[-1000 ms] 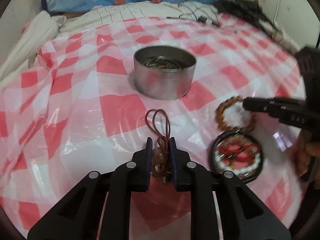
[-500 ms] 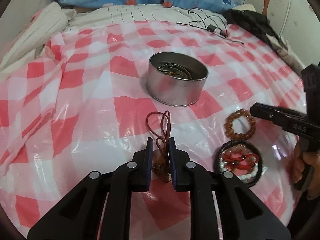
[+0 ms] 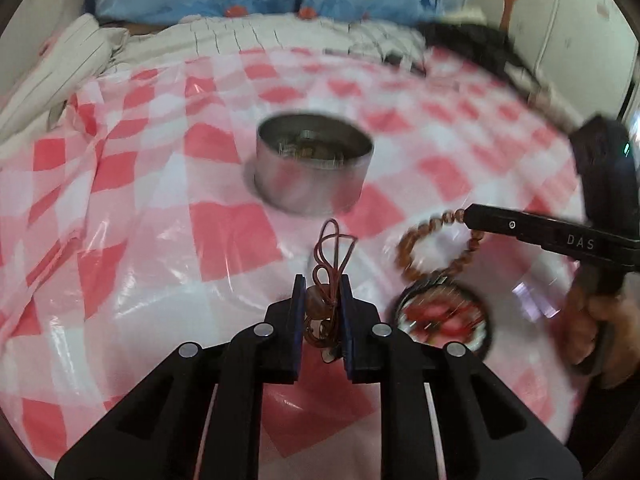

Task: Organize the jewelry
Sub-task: 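Carry the pendant and amber bracelet into the tin and open both tools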

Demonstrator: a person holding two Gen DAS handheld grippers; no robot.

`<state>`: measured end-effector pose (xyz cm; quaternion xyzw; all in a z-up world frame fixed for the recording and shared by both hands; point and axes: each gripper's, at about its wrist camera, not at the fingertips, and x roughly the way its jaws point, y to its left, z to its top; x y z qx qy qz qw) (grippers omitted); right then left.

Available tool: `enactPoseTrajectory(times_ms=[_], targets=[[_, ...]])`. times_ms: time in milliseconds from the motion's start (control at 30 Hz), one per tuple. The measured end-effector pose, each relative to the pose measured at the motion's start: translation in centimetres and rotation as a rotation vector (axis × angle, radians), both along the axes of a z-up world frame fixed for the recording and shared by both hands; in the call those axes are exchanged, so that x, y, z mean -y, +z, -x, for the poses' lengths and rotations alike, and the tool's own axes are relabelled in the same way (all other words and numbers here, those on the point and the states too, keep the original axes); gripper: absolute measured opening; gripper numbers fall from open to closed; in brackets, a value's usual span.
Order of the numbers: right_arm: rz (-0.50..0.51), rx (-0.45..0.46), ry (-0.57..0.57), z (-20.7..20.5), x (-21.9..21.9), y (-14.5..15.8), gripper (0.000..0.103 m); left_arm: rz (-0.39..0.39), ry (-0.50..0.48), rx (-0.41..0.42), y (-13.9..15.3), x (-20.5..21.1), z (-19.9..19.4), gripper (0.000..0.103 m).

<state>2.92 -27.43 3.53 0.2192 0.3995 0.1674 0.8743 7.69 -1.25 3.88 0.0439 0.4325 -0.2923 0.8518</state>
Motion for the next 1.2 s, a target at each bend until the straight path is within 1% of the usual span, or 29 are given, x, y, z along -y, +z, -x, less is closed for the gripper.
enactPoseTrajectory(times_ms=[33,67,133,300,400,567,833,933,1067,1167,1200], targets=[[-0.048,0.037,0.009,0.2,0.3,0.7,0.012,0.028,0.004,-0.002,0.4,-0.3,0.0,0.014],[-0.072,0.056,0.016,0.3,0.4,1.2,0.012,0.064,0.005,-0.001,1.0,-0.8,0.0,0.014],[-0.087,0.096,0.031,0.5,0.1,2.3,0.012,0.119,0.007,0.003,2.2,-1.5,-0.1,0.014],[-0.140,0.122,0.041,-0.5,0.0,4.1,0.012,0.174,0.014,0.022,4.2,-1.6,-1.2,0.014],[-0.163,0.129,0.046,-1.6,0.0,4.7,0.012,0.175,0.011,0.036,5.0,-0.9,-2.0,0.014],[-0.178,0.141,0.063,-3.2,-0.3,5.7,0.012,0.164,-0.001,0.042,5.3,0.6,-3.7,0.014],[-0.172,0.170,0.090,-6.2,-1.3,7.4,0.012,0.141,0.000,0.053,5.4,2.5,-6.9,0.014],[-0.166,0.178,0.097,-7.1,-1.8,7.7,0.012,0.120,0.003,0.048,4.8,3.2,-8.2,0.014],[-0.156,0.171,0.102,-8.1,-2.4,7.4,0.012,0.081,0.008,0.006,2.9,4.0,-9.8,0.015],[-0.155,0.158,0.102,-8.7,-2.5,6.9,0.012,0.083,0.017,-0.006,2.3,3.6,-10.0,0.016],[-0.158,0.153,0.102,-8.8,-2.6,6.7,0.012,0.089,0.021,-0.009,2.3,3.3,-10.0,0.018]])
